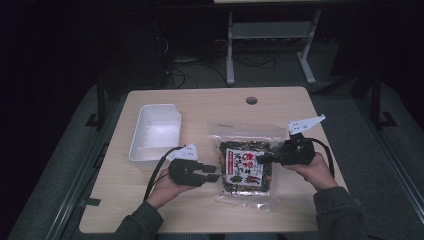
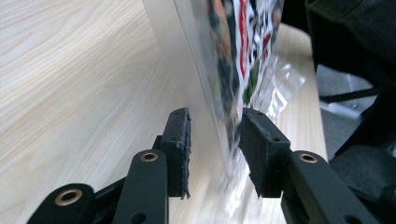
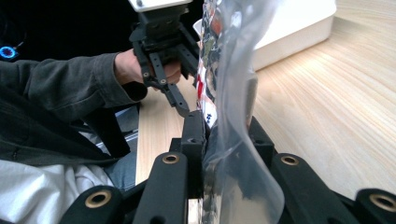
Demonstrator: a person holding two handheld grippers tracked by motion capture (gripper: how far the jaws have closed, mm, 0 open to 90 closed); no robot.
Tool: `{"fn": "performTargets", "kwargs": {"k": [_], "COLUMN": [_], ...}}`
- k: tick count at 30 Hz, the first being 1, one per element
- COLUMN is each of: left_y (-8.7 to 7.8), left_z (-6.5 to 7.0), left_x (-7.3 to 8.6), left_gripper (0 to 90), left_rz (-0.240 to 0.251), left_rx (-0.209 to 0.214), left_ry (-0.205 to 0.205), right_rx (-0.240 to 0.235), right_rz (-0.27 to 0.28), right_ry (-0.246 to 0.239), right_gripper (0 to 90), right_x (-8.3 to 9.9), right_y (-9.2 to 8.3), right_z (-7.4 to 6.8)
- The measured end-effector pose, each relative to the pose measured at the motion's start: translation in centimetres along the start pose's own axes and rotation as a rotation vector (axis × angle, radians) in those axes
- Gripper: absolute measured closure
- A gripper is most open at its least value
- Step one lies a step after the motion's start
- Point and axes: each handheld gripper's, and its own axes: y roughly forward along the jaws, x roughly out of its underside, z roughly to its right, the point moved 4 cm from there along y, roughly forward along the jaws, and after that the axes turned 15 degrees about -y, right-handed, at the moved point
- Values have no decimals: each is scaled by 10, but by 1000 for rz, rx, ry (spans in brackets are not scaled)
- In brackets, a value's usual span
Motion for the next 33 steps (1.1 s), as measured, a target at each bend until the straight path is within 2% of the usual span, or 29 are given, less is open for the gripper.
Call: {"fn": "performTargets", "kwargs": {"k": [1,4,5,6,7,11,15,16,17,18,19,20,21,23,24,33], "left_y": [-3,-5,-8,-8,-11,-18,-25,-25,-28,-28,-32,-32,-34,-35,-36,-41], "left_z": [0,1,0,0,-1,-2,-4,-4,-5,-5,-6,-6,-7,-7,-7,-7], "left_x": [3,6,9,9,12,18,25,25,29,29,33,33,37,39,40,51], "left_gripper": [610,602,591,571,553,499,473,467,457,448,446,443,436,433,424,381], "left_rz": [-14,-22,-25,-25,-23,-16,-18,-18,-22,-22,-28,-28,-23,-22,-20,-40], "left_rx": [-20,-37,-57,-57,-78,-123,-145,-145,-162,-162,-171,-171,-173,-175,-178,-197], "left_ry": [13,21,26,26,25,31,35,35,41,41,42,42,38,37,35,45], "right_rx": [29,82,102,102,139,221,312,312,352,352,388,388,417,428,453,516], "right_rz": [4,11,11,11,16,34,45,45,46,46,47,47,46,46,45,47], "right_ry": [2,6,8,8,15,41,70,70,82,82,94,94,106,110,109,107], "right_gripper": [744,745,745,745,745,745,744,744,745,745,745,745,745,745,745,745], "right_x": [-1,-2,-3,-3,-3,-6,-10,-10,-12,-12,-16,-16,-19,-21,-24,-35], "right_y": [-5,-13,-15,-15,-19,-26,-29,-29,-29,-29,-29,-29,-28,-28,-27,-18], "right_z": [0,0,0,0,0,0,2,2,3,3,4,4,5,5,6,8]}}
